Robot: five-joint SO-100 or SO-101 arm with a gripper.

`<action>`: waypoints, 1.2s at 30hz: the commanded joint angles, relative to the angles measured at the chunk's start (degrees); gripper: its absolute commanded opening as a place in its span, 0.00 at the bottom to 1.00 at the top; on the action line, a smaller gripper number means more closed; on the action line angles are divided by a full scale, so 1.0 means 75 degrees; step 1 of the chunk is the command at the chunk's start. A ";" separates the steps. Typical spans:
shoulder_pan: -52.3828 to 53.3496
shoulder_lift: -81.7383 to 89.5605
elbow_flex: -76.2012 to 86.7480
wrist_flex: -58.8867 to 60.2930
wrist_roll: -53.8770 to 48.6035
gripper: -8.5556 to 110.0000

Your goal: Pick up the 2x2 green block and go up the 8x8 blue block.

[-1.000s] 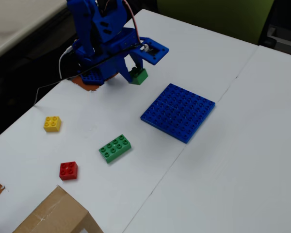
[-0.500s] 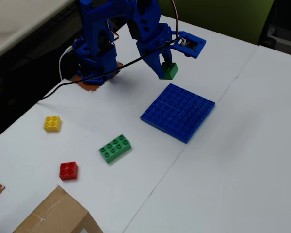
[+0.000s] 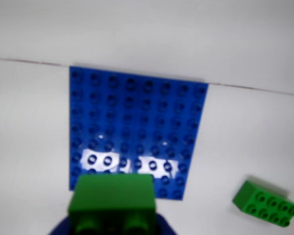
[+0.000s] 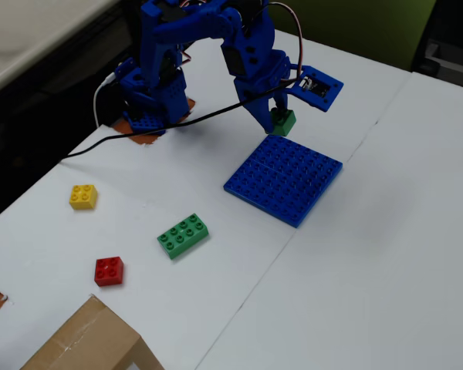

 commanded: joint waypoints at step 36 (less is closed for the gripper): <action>-0.0082 0.0223 -0.0176 0.0340 0.0258 0.07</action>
